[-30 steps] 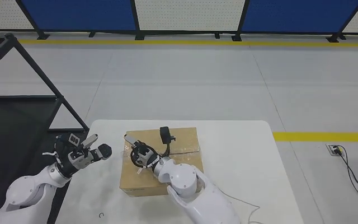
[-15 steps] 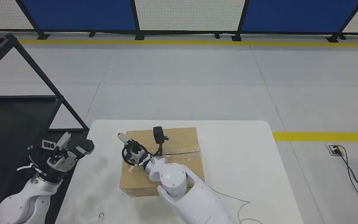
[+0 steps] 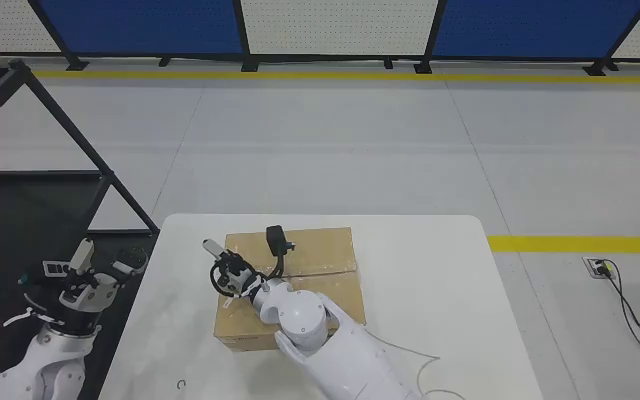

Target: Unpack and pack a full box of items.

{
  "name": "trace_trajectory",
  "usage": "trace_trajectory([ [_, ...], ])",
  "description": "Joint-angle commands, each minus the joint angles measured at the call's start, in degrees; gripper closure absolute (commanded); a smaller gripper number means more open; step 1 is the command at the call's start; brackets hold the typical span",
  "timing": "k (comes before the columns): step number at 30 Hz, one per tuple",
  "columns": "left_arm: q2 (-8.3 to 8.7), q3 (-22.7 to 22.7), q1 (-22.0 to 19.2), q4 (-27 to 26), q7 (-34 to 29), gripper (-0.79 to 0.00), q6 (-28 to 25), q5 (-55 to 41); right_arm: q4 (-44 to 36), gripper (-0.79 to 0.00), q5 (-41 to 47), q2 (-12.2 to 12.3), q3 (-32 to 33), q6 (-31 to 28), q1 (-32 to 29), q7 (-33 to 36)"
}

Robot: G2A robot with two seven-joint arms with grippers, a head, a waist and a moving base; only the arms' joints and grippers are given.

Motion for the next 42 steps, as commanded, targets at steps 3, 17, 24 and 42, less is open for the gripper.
trace_trajectory([
  [3,-0.18,0.2,-0.17,-0.15,-0.38,-0.785,0.51,-0.05,-0.2,-0.785,-0.94,0.05,0.9,-0.12,-0.37,0.06],
  [17,-0.74,1.17,-1.95,-0.47,-1.68,-0.785,1.77,1.32,-11.45,-0.785,-8.21,3.47,8.98,3.34,-7.21,1.91],
  [24,-1.01,1.9,-3.15,-0.05,-2.41,-0.785,2.27,2.04,-17.95,-0.785,-12.2,5.57,14.12,6.51,-12.3,2.72],
  [42,-1.72,4.41,-6.3,0.46,-3.74,-0.785,3.82,3.89,-36.32,-0.785,-17.73,10.47,31.05,10.93,-25.78,4.16],
])
